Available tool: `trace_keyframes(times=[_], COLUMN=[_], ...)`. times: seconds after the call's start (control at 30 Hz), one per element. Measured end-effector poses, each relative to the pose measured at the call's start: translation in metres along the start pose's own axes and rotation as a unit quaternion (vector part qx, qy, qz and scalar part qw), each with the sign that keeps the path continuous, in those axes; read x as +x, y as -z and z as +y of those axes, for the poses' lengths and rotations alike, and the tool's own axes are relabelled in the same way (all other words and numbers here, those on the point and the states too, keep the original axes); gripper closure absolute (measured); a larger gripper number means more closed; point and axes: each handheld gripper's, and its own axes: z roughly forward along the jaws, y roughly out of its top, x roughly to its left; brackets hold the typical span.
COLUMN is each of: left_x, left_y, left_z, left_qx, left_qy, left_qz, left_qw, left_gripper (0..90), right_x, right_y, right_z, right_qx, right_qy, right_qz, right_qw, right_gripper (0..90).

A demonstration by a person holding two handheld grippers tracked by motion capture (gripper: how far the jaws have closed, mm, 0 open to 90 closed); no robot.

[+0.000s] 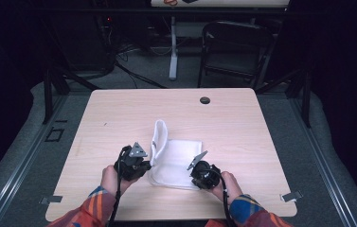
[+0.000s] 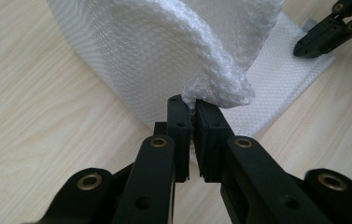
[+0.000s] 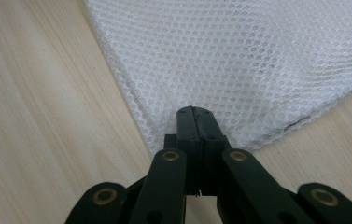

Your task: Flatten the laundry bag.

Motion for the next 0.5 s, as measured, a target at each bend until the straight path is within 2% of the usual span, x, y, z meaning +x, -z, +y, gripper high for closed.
trace_keyframes(times=[0.1, 0.27, 0.5], left_x=[0.0029, 0.0042, 0.0063], left_y=[-0.0005, -0.0032, -0.0069], left_z=[-0.0028, -0.0043, -0.0065], left_qx=[-0.002, 0.008, 0.021], left_qy=[0.012, 0.011, 0.024], left_qz=[0.001, 0.001, -0.003], left_qw=[0.9999, 0.9999, 0.9995], left_gripper=[86.2, 87.0, 87.1], right_x=[-0.0015, -0.0044, -0.0096], right_y=[0.0004, 0.0013, 0.0032], right_z=[-0.0008, -0.0017, -0.0039], right_qx=[0.0, 0.004, 0.01], right_qy=[-0.003, -0.001, -0.004], right_qz=[0.001, -0.003, -0.007], right_qw=[1.0, 1.0, 0.9999], right_gripper=[90.0, 90.0, 90.0])
